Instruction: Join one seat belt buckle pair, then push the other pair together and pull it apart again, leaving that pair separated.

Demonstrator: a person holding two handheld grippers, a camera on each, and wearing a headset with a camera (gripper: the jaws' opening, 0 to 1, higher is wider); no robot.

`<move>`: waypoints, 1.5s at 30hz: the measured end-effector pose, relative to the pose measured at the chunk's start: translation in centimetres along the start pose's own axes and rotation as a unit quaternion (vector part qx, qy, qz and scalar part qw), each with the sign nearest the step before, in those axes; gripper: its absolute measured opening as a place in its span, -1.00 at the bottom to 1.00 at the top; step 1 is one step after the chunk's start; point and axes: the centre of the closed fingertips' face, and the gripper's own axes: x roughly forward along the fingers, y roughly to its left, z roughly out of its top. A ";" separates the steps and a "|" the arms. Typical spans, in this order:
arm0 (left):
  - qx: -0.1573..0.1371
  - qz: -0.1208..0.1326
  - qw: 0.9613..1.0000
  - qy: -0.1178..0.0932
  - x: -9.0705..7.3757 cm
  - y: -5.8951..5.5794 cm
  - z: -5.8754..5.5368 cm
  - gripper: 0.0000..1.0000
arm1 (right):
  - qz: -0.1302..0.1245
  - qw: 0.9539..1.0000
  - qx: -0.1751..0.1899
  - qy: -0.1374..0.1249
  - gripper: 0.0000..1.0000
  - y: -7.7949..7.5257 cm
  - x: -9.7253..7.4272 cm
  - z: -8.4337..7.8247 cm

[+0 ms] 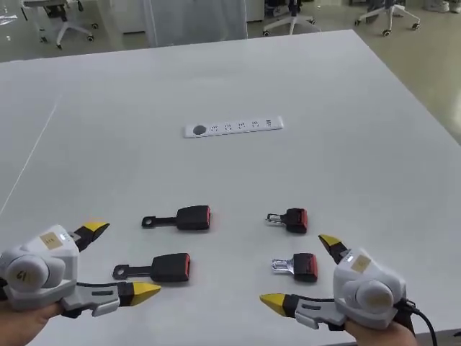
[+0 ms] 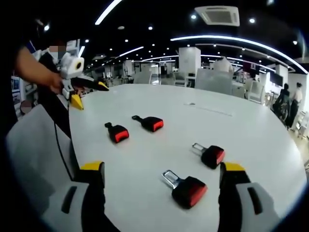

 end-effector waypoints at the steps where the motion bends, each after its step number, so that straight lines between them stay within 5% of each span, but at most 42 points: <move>1: 0.001 -0.001 1.000 0.001 0.1 0.1 0.0 0.97 | 0.001 1.000 0.000 0.000 0.99 0.0 0.0 0.0; 20: 0.048 -0.055 0.996 0.051 3.2 0.2 -1.9 0.78 | 0.027 0.999 0.008 0.031 0.99 -2.6 1.1 -1.5; 34: 0.084 -0.107 0.985 0.102 6.3 0.9 -4.8 0.69 | 0.079 0.994 0.003 0.080 0.87 -3.3 2.5 -4.3; 45: 0.123 -0.145 0.972 0.141 8.4 0.8 -7.3 0.46 | 0.136 0.982 -0.023 0.128 0.65 -4.0 2.5 -5.8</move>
